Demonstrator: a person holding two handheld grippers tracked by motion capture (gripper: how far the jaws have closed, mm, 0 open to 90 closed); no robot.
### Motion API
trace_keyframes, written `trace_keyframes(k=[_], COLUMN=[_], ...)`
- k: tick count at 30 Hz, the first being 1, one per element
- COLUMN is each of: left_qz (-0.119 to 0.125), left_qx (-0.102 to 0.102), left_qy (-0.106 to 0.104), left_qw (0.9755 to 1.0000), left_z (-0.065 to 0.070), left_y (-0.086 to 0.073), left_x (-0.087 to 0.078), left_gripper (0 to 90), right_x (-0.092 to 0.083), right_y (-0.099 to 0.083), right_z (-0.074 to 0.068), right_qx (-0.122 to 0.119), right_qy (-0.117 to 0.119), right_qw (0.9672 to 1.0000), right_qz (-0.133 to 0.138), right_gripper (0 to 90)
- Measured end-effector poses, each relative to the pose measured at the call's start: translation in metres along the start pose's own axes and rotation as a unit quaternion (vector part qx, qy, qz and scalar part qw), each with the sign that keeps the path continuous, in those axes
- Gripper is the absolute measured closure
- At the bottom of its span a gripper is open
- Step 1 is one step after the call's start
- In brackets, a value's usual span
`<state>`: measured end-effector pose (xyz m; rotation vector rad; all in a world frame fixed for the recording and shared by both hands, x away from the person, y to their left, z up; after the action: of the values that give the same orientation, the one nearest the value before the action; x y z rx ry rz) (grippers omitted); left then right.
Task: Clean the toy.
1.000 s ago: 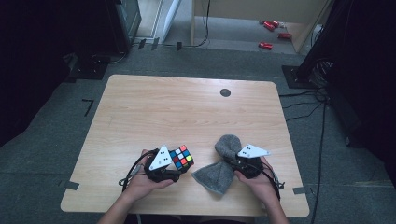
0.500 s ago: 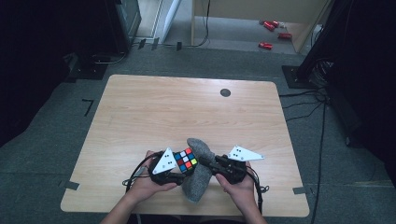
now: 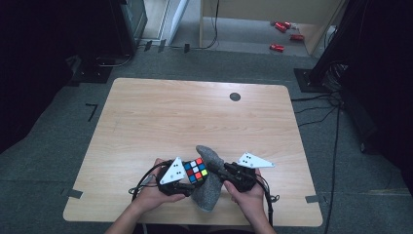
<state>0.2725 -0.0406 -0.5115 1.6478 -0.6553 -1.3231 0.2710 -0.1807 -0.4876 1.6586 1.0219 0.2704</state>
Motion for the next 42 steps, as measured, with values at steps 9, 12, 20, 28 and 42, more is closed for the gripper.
trace_keyframes(k=[9, 12, 20, 28, 42], left_qz=[-0.006, -0.004, 0.005, -0.012, -0.034], left_qx=[-0.002, 0.002, 0.006, 0.021, -0.015], left_qy=[-0.008, -0.016, -0.02, -0.036, 0.021], left_qw=[0.9999, 0.9999, 0.9998, 0.999, 0.9991], left_z=[0.001, 0.005, 0.008, 0.019, -0.006], left_y=[-0.003, -0.001, 0.002, -0.001, -0.007], left_x=[0.003, 0.004, 0.004, 0.013, 0.007], left_gripper=[34.8, 34.8, 34.8, 34.8, 34.8], right_x=[-0.004, -0.006, 0.001, -0.006, -0.012], right_y=[0.007, 0.011, -0.002, 0.011, 0.012], right_z=[-0.006, -0.007, 0.005, -0.002, 0.005], right_qx=[0.004, 0.023, 0.063, 0.084, 0.026], right_qy=[0.011, 0.005, -0.034, -0.02, -0.076], right_qw=[0.9999, 0.9994, 0.9974, 0.995, 0.9953], right_qz=[0.012, 0.027, 0.013, 0.05, 0.054], right_gripper=[72.9, 72.8, 72.8, 72.9, 70.2])
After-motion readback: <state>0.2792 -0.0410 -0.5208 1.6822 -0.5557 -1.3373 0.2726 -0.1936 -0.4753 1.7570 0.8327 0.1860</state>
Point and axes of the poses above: each handheld gripper's, and its own axes: x roughly forward along the jaws, y roughly out of its top, z roughly to its right, the point moved 7 cm from there along x, roughly forward along the jaws, and after that the axes turned 4 degrees about -y, right-handed, at the moved point
